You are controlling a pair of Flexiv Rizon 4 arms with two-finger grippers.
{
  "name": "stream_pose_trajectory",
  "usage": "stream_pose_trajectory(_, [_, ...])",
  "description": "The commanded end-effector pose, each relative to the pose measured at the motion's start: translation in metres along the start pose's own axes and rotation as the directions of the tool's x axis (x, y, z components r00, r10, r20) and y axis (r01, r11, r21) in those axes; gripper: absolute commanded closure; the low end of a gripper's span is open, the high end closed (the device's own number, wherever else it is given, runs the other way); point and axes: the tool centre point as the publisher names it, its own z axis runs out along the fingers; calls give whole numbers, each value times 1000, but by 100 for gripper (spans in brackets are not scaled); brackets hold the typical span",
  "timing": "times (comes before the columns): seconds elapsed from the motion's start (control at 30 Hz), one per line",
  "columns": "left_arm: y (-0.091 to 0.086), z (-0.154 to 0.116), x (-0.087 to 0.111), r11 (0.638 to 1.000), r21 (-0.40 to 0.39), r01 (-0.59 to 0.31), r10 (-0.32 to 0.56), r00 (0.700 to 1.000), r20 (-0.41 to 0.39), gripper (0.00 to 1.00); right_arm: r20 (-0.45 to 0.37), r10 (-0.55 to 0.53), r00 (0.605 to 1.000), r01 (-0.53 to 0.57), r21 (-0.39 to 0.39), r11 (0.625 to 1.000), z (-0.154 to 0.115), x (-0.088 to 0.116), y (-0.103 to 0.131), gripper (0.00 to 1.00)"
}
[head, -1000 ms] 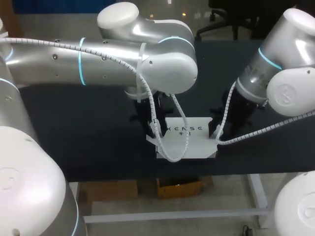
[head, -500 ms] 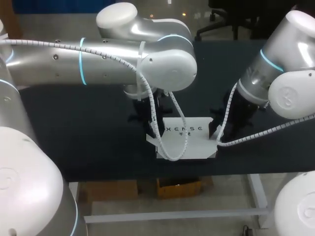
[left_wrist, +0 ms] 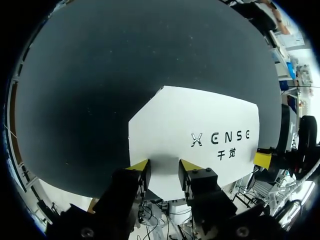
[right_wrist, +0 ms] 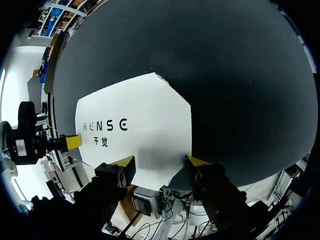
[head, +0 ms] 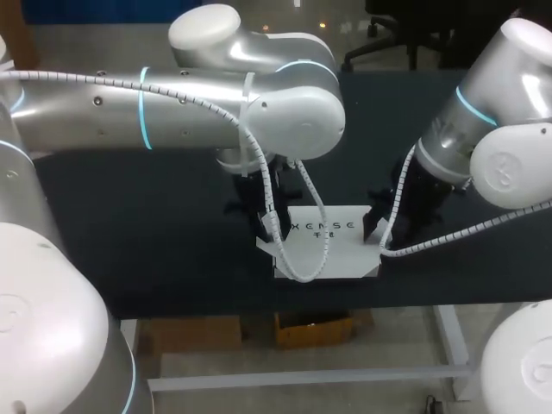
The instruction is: Assemble the packaging by folding the flat box into shape, placing the metal phone stand inside, and closing the box properly
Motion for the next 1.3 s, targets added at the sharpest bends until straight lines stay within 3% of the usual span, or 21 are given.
stream_pose_trajectory(0.03, [-1,1,2,1000,-2,0,0,1000,4,64,0,0,1000,0,-2,1000,0,0,-1,39])
stream_pose_trajectory(0.13, [-1,1,2,1000,-2,0,0,1000,4,62,0,0,1000,0,-2,1000,0,0,-1,35])
stream_pose_trajectory(0.27, [-1,1,2,1000,-2,0,0,1000,4,59,0,0,1000,0,-2,1000,0,0,-1,40])
stream_pose_trajectory(0.33, [-1,1,2,1000,-2,0,0,1000,4,61,0,0,1000,0,-2,1000,0,0,-1,49])
stream_pose_trajectory(0.4, [-1,1,2,1000,-2,0,0,1000,4,62,0,0,1000,0,-2,1000,0,0,-1,52])
stream_pose_trajectory(0.63, [-1,1,2,1000,-2,0,0,1000,4,62,0,0,1000,0,-2,1000,0,0,-1,51])
stream_pose_trajectory(0.77, [-1,1,2,1000,-2,0,0,1000,4,64,0,1,1000,-1,-1,1000,1,0,0,52])
stream_pose_trajectory(0.87, [-1,1,2,1000,-2,0,0,1000,4,75,5,4,1000,-4,0,1000,2,-1,1,53])
stream_pose_trajectory(0.93, [-1,1,2,1000,-2,0,0,1000,4,75,7,4,1000,-4,0,1000,2,-1,2,54])
stream_pose_trajectory(1.3, [1,0,3,1000,23,-3,3,1000,7,63,10,-11,1000,11,-24,1000,2,-1,3,48])
